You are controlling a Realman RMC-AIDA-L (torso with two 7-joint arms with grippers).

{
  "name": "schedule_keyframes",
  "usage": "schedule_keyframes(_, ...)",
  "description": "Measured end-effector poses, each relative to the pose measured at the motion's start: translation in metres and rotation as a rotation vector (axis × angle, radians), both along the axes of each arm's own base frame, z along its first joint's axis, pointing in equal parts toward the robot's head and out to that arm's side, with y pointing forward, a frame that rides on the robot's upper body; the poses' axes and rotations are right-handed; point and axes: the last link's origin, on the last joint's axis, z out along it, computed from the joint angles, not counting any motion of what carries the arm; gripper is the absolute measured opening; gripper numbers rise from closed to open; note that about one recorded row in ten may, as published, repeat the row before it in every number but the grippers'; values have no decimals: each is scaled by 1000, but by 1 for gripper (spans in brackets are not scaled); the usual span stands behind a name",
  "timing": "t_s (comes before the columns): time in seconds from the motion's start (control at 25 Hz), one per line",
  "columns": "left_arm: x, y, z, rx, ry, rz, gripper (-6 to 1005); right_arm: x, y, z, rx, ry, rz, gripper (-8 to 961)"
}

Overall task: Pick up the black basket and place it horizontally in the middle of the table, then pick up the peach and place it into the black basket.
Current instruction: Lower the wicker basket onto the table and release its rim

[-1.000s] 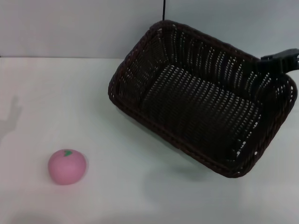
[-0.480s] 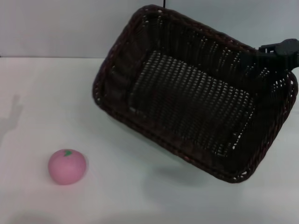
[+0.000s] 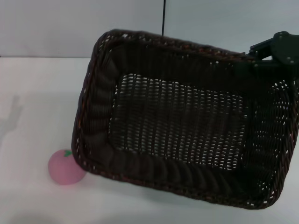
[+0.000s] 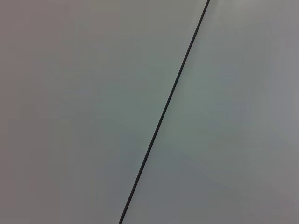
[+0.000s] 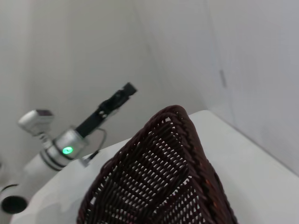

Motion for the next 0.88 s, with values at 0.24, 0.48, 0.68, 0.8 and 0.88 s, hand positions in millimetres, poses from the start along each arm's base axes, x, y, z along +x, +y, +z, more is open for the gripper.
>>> schedule_keyframes(0.24,0,-6,-3,-4,-18,5,799,-4,-8,-10,-79,-9,62,212)
schedule_keyframes(0.48,1,-7,-6,-19,-18,-5,798,0,-14,-26,-132,-57,110,216)
schedule_keyframes(0.68,3,-7,-8,-29,-20,-11,798,1,-14,-27,-120,-66,147,220)
schedule_keyframes(0.8,4,-7,-10,-31,-29,-16,798,-1,-11,-28,-91,-66,166,222)
schedule_keyframes(0.88,4,-7,-10,-32,-30,-17,798,-1,-9,-28,-81,-68,169,223)
